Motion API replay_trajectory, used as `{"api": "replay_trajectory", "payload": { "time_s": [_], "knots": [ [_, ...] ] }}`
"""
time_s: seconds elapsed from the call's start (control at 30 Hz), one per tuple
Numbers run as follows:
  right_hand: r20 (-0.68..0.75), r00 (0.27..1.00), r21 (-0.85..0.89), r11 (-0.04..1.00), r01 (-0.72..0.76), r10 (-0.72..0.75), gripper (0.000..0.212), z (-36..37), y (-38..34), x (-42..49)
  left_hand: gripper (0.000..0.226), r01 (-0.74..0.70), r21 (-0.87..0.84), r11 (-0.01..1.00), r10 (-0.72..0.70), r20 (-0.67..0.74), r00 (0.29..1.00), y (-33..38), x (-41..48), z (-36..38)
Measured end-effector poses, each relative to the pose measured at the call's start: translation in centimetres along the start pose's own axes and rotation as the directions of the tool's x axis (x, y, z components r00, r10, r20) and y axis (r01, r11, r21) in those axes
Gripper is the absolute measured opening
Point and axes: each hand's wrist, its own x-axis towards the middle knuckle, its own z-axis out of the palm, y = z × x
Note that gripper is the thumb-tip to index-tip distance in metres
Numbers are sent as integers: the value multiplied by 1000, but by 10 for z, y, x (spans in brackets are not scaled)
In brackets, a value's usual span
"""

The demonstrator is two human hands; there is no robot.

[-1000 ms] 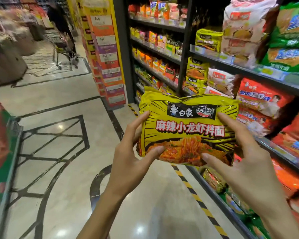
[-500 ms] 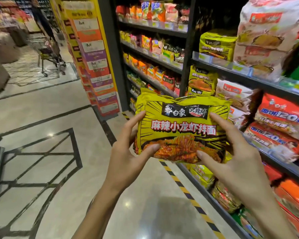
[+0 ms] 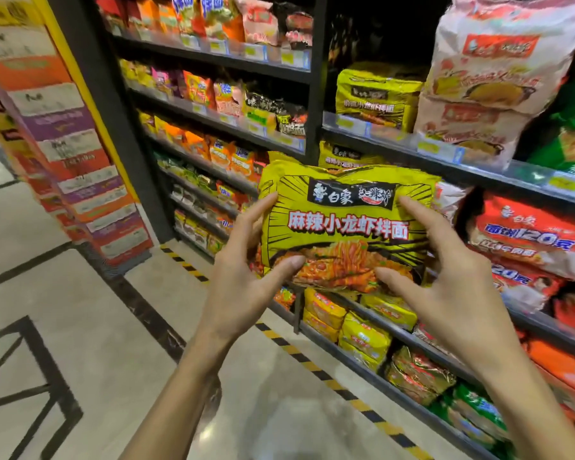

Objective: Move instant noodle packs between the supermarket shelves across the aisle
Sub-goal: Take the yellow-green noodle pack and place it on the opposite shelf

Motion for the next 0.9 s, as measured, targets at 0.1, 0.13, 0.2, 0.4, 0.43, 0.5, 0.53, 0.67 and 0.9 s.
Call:
{"api": "replay_trajectory", "payload": {
  "time_s": [0.1,0.13,0.2,0.4,0.43,0.5,0.53,0.67,0.9],
  "knots": [
    [-68,998,-102,995,-9,2,93,22,-10,30,85,-16,-31,999,18,70,997,-25,45,-15],
    [-89,996,-138,990,-18,5,94,28,-10,39,87,-25,-31,999,28,100,995,-32,59,-18],
    [-135,991,-212,977,-18,-11,97,40,-8,55,91,-50,-25,998,53,144,988,-45,84,-19],
    [-247,968,-294,956,-24,-52,98,53,14,111,92,-126,-58,990,135,188,973,-72,157,-8],
    [-266,962,-299,954,-24,-59,98,54,17,122,92,-134,-69,989,145,196,970,-74,171,-5],
    [-294,953,-306,952,-24,-70,98,53,23,143,91,-153,-97,983,170,196,966,-78,197,2],
    [-303,949,-317,948,-14,-87,98,52,27,155,91,-174,-100,980,190,188,963,-80,210,7],
    [-321,938,-322,947,22,-131,97,43,46,196,90,-248,-89,965,260,171,950,-87,255,25],
    [-357,835,-509,837,202,-419,90,39,90,259,94,-373,14,928,372,47,927,-101,313,54]
  ]
}}
